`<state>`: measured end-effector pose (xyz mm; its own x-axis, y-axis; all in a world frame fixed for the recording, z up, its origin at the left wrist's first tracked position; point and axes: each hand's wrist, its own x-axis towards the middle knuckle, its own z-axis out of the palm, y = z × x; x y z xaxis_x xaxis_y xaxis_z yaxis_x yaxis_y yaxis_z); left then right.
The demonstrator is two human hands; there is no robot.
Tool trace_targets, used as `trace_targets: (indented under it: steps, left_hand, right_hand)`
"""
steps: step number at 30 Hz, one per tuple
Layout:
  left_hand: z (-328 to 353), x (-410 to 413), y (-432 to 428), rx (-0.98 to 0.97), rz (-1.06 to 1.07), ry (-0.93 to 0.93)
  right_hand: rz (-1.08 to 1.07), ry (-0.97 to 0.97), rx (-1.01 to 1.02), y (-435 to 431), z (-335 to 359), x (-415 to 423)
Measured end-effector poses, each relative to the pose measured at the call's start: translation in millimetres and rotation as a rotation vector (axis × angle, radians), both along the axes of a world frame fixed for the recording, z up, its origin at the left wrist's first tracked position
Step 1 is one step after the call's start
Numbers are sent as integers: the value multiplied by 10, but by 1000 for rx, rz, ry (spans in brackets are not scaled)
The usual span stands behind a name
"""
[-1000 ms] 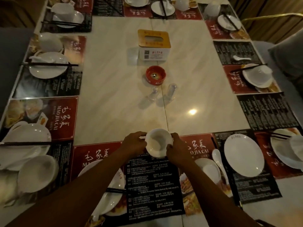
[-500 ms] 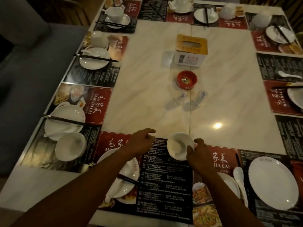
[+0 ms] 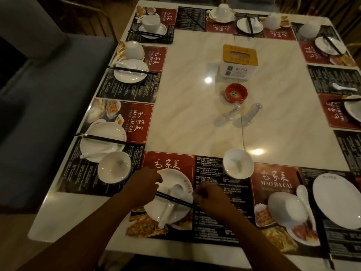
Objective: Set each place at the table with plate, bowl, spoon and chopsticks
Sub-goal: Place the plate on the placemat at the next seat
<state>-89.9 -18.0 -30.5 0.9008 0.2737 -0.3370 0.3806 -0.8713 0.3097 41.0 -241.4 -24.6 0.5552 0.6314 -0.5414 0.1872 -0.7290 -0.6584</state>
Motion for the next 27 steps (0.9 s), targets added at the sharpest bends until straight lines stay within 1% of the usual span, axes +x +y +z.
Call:
trace_targets:
  steps: [2, 4, 7, 10, 13, 16, 20, 22, 23, 26, 27]
  left_hand:
    - [-42, -40, 27, 55, -132, 28]
    - [-110, -52, 35, 90, -264, 54]
    - [-208, -50, 35, 136, -396, 64]
    - [-278, -69, 35, 132, -433, 62]
    - [-337, -82, 52, 81, -397, 46]
    - [-379, -78, 79, -65, -324, 19]
    - [-330, -62, 148, -310, -121, -42]
    - [-262, -70, 197, -395, -17, -90]
    - [-217, -77, 234, -417, 32, -111]
    - [-96, -118, 367, -463, 164, -149]
    - [-58, -134, 408, -456, 197, -151]
  right_hand:
    - [-106, 105, 3, -3, -75, -282]
    - [-231, 164, 14, -18, -131, -497]
    - [-350, 125, 22, -70, -163, -662]
    - [-434, 89, -21, -120, -118, -786]
    - [-472, 83, -55, -124, -88, -934]
    - [-447, 95, -61, -41, -93, -1093]
    - [-386, 76, -58, 213, -132, -1284]
    - [-372, 68, -14, 373, -104, -1373]
    - [-349, 14, 3, 458, -111, -1394]
    - [-205, -226, -23, 716, -144, -1352]
    - [-171, -262, -35, 802, -154, -1311]
